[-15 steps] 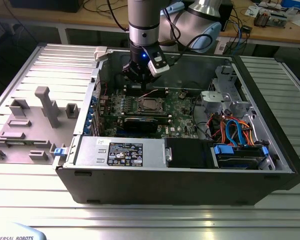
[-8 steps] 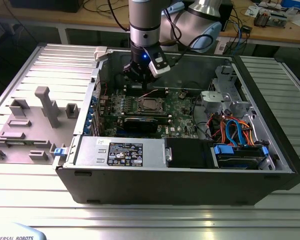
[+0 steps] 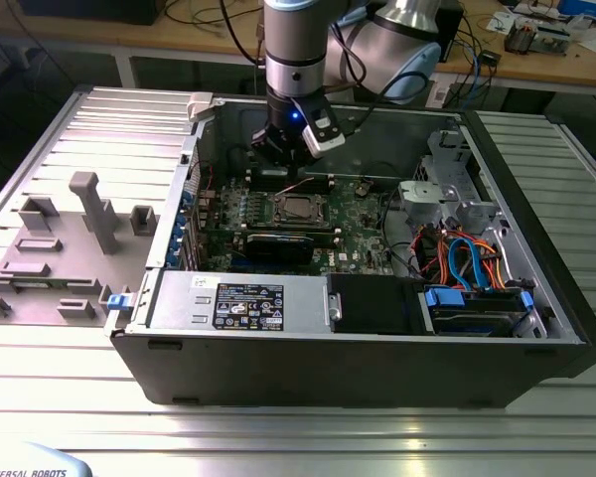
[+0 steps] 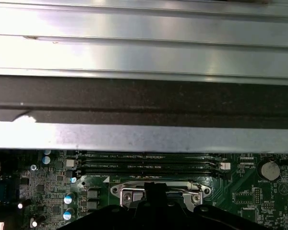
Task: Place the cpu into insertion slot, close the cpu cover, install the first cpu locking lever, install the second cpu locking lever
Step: 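Install the first cpu locking lever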
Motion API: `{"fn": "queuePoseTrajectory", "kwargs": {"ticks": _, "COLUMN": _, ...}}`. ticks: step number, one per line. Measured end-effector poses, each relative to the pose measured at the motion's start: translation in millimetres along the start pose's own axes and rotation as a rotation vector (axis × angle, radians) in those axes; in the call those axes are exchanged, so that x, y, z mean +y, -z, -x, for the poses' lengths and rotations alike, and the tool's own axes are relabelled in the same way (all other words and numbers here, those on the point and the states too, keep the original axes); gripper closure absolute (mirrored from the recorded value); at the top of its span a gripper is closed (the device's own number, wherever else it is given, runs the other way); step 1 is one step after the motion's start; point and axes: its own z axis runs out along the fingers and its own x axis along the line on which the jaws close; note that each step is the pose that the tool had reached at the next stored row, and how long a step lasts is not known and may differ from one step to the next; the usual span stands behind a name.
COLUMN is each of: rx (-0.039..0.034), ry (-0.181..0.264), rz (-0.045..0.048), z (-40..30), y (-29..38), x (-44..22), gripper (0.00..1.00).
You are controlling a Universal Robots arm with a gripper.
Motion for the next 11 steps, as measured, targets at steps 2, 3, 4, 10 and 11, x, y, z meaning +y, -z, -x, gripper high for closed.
{"fn": "queuePoseTrajectory", "kwargs": {"ticks": 2, "rx": 0.0000, "ry": 0.000, "rz": 0.0000, "z": 0.2, "y": -0.2, "x": 0.0, "gripper": 0.89}}
{"fn": "queuePoseTrajectory", "kwargs": {"ticks": 3, "rx": -0.0001, "ry": 0.000, "rz": 0.0001, "z": 0.4, "y": -0.3, "x": 0.0, "gripper": 0.89}}
{"fn": "queuePoseTrajectory", "kwargs": {"ticks": 4, "rx": 0.0000, "ry": 0.000, "rz": 0.0001, "z": 0.4, "y": -0.3, "x": 0.0, "gripper": 0.89}}
{"fn": "queuePoseTrajectory", "kwargs": {"ticks": 10, "rx": -0.0001, "ry": 0.000, "rz": 0.0001, "z": 0.5, "y": -0.4, "x": 0.0, "gripper": 0.89}}
{"fn": "queuePoseTrajectory", "kwargs": {"ticks": 11, "rx": -0.0001, "ry": 0.000, "rz": 0.0001, "z": 0.5, "y": -0.4, "x": 0.0, "gripper": 0.89}}
